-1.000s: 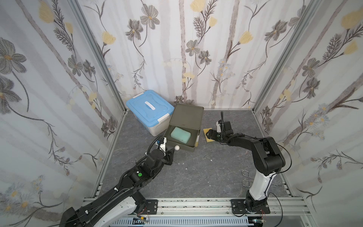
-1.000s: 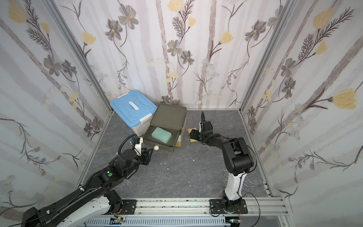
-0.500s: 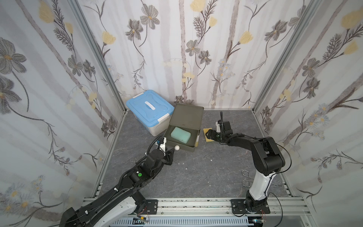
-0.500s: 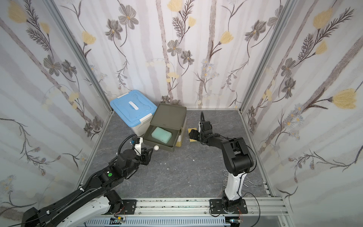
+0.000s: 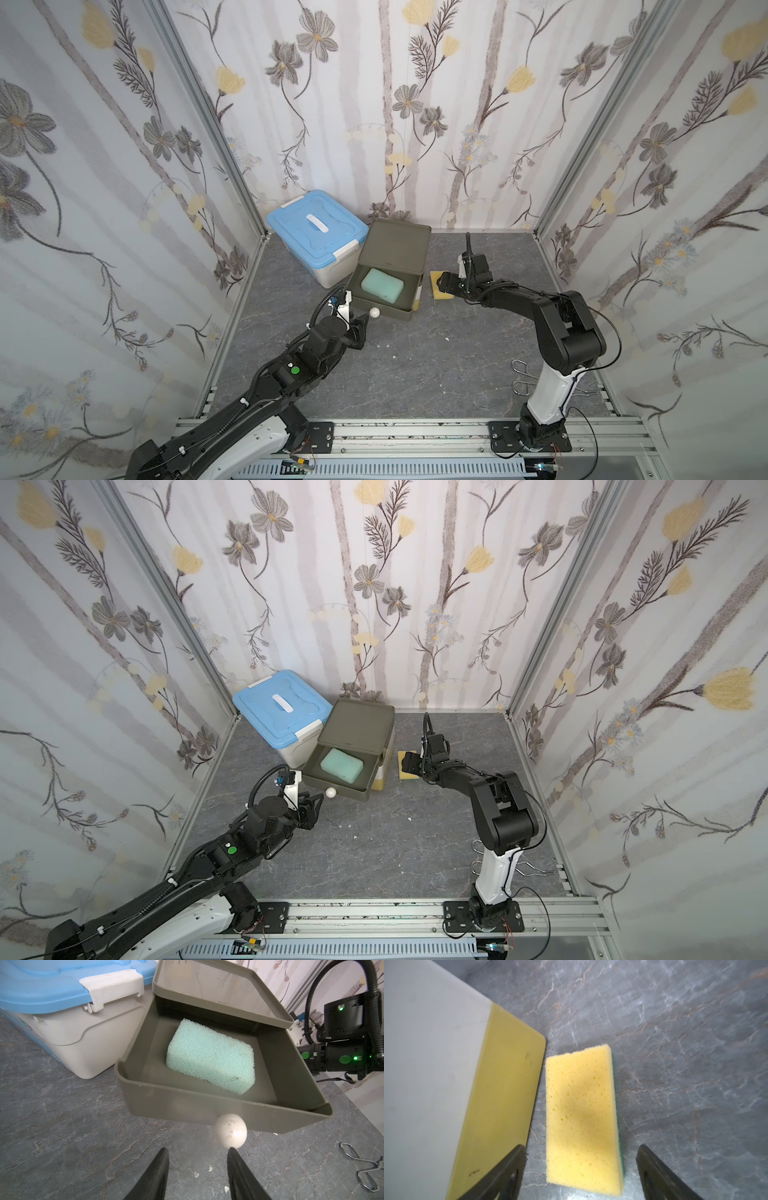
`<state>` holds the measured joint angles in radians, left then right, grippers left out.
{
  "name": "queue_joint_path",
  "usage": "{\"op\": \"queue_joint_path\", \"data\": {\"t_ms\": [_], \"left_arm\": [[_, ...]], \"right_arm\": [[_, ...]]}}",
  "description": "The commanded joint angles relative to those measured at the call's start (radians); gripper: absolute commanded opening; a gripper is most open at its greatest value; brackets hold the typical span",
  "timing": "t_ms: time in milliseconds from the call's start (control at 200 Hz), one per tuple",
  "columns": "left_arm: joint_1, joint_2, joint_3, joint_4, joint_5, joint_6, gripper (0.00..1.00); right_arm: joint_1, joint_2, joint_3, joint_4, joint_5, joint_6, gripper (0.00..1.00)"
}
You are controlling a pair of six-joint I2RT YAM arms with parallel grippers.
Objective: Take the sponge out of the drawer
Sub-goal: Place the sponge at the center of the board, then pick up the sponge from the drawer.
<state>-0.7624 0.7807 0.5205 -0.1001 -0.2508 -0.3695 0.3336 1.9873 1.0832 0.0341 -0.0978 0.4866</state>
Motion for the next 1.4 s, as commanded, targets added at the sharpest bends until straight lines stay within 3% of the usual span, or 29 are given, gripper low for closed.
{"op": "queue_joint_path", "data": {"t_ms": [0,150,335,590,670,689,709,1144,1394], "left_arm": [[0.002,-0.002,-0.002,0.036,-0.008,0.001,0.48],[0.002,-0.002,-0.005,0.039,-0.005,0.000,0.48],[0.001,0.006,-0.008,0.060,-0.005,0.001,0.48],[0.002,0.041,0.005,0.100,0.040,-0.003,0.48],[0.002,0.051,0.009,0.105,0.051,-0.003,0.51],[0.002,0.054,0.010,0.104,0.052,-0.003,0.51],[0.002,0.056,0.011,0.103,0.053,-0.005,0.52],[0.002,0.032,-0.001,0.092,0.044,-0.003,0.52],[0.002,0.022,-0.008,0.076,0.030,0.016,0.51]], "right_arm": [[0.000,-0.043,0.036,-0.042,0.097,-0.035,0.85],[0.032,-0.141,0.075,-0.100,0.146,-0.053,0.84],[0.161,-0.278,0.116,-0.150,0.230,-0.093,0.84],[0.281,-0.384,0.135,-0.156,0.191,-0.113,0.85],[0.312,-0.383,0.140,-0.155,0.178,-0.111,0.87],[0.319,-0.383,0.143,-0.158,0.176,-0.111,0.98],[0.326,-0.380,0.147,-0.159,0.175,-0.111,1.00],[0.435,-0.259,0.240,-0.180,0.107,-0.110,0.99],[0.470,-0.163,0.388,-0.402,0.103,-0.125,0.96]]}}
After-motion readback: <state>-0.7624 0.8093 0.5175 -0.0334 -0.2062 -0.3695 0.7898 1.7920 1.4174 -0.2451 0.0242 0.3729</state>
